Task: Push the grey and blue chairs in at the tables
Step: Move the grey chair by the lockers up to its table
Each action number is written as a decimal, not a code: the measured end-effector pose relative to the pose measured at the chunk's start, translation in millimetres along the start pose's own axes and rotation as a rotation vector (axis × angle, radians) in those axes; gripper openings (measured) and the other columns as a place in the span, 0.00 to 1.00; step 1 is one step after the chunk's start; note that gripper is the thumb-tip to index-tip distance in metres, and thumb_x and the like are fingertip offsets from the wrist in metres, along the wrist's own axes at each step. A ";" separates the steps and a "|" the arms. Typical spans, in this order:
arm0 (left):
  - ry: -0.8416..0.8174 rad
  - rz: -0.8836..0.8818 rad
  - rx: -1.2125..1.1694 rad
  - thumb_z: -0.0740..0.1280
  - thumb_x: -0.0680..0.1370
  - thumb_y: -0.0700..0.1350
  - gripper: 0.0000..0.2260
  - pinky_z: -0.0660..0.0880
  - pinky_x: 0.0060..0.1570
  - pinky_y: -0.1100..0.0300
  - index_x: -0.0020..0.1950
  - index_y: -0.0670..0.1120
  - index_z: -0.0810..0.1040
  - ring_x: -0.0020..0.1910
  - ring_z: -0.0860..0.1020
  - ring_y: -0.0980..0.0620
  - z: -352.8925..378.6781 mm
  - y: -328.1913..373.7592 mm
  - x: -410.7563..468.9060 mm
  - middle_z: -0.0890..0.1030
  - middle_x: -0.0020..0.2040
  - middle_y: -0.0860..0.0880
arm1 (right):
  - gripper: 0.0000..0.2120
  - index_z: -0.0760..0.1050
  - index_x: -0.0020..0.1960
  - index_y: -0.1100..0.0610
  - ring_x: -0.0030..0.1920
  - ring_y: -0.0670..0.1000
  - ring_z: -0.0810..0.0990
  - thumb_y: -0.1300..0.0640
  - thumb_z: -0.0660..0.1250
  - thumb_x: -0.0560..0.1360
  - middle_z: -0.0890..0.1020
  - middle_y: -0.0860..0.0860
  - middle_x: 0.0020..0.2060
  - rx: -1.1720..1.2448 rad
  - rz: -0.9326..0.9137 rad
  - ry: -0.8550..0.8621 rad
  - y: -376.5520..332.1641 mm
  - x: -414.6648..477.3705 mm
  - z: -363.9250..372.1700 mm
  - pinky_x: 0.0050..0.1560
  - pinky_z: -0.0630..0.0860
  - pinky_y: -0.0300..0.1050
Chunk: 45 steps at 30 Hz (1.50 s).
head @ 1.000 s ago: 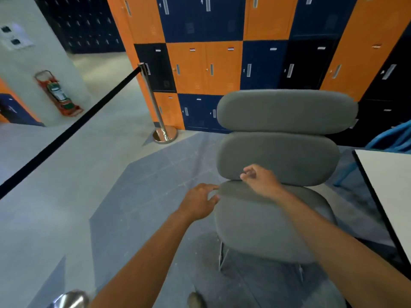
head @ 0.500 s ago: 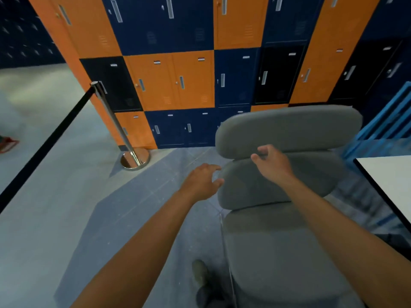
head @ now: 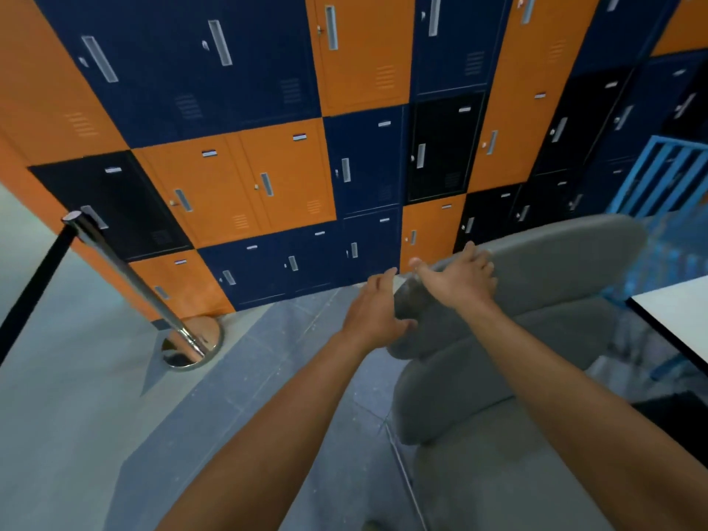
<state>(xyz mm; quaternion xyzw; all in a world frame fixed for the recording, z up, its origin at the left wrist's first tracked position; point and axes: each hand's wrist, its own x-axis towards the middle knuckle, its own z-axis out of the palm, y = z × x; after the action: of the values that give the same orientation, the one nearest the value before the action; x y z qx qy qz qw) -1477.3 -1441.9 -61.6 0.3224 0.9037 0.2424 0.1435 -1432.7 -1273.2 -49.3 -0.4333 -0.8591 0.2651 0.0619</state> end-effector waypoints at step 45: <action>-0.173 0.105 -0.214 0.68 0.78 0.51 0.19 0.82 0.47 0.47 0.64 0.45 0.68 0.48 0.83 0.43 -3.2 -77.7 -22.8 0.83 0.53 0.44 | 0.53 0.26 0.80 0.55 0.80 0.67 0.52 0.52 0.67 0.77 0.40 0.63 0.81 0.391 0.516 -0.005 -97.8 -69.5 92.7 0.79 0.56 0.59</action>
<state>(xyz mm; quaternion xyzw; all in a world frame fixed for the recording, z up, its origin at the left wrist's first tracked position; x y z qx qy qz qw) -1501.3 -1510.3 -97.8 0.3718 0.8388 0.3158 0.2417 -1490.6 -1411.8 -69.8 -0.6161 -0.6537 0.4335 0.0725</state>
